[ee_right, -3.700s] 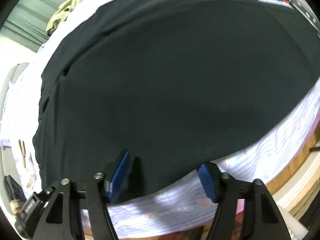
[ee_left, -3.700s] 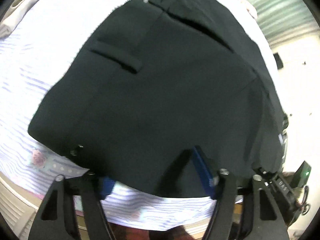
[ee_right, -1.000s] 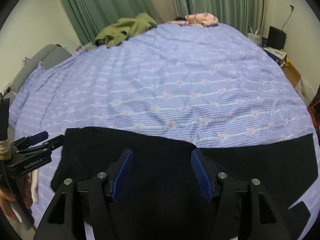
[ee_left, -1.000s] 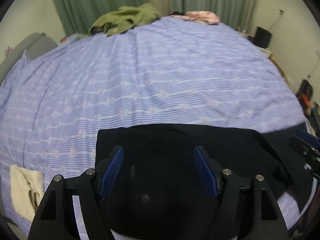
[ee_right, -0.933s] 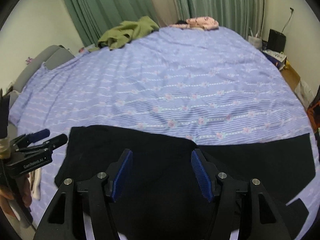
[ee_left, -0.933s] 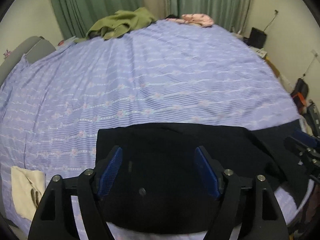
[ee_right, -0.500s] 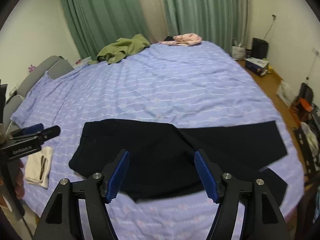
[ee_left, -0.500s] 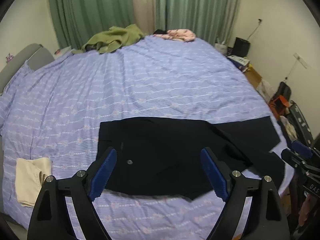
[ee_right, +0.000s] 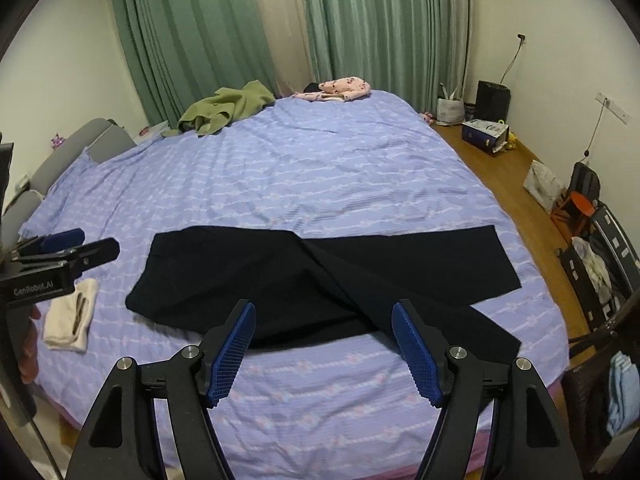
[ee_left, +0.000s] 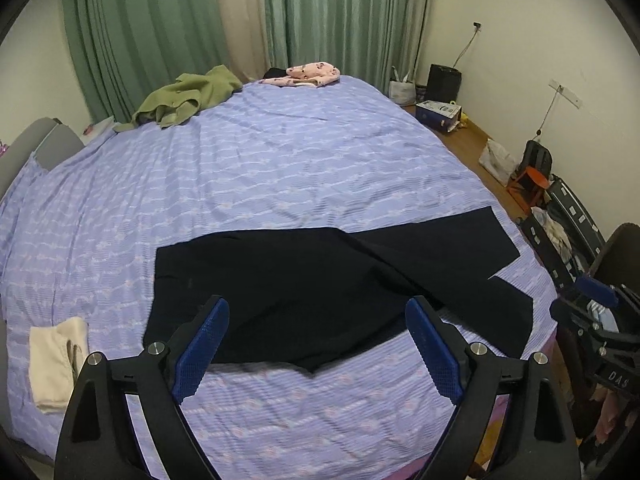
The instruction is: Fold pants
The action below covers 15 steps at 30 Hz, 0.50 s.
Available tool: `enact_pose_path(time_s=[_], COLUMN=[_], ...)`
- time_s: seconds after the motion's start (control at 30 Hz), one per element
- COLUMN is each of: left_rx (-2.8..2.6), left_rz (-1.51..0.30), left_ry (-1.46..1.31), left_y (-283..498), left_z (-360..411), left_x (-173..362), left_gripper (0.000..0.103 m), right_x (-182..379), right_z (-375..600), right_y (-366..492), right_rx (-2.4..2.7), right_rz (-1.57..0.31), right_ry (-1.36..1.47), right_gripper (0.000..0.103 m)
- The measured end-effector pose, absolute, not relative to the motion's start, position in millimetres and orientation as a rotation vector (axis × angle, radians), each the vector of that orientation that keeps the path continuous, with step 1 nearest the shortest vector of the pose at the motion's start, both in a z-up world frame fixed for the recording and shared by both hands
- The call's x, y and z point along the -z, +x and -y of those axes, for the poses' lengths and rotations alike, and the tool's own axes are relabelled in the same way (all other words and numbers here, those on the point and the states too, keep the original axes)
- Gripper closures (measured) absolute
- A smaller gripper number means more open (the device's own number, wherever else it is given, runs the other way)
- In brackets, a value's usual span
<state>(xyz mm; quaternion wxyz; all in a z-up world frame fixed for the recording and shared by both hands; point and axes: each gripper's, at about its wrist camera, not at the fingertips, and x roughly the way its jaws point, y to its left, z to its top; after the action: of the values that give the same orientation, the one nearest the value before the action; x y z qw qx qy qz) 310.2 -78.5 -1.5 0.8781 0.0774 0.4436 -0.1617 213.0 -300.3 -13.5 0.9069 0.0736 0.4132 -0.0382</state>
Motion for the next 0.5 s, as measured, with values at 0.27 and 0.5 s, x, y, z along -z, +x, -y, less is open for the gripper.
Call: enact_pose_path(time_s=[0.27, 0.5], left_rx=[0.254, 0.150], left_rz=[-1.007, -1.115], left_ry=[0.081, 0.039], left_y=[279, 239], left_z=[160, 218], left_x=[41, 103], left_gripper=[0.012, 0.012], right_x=[39, 89], right_z=[384, 441], right_y=[205, 202], right_rx=[-0.027, -0.122], right_rz=[-0.943, -1.048], right_ry=[0.124, -0.008], right_gripper=[0.031, 0.031])
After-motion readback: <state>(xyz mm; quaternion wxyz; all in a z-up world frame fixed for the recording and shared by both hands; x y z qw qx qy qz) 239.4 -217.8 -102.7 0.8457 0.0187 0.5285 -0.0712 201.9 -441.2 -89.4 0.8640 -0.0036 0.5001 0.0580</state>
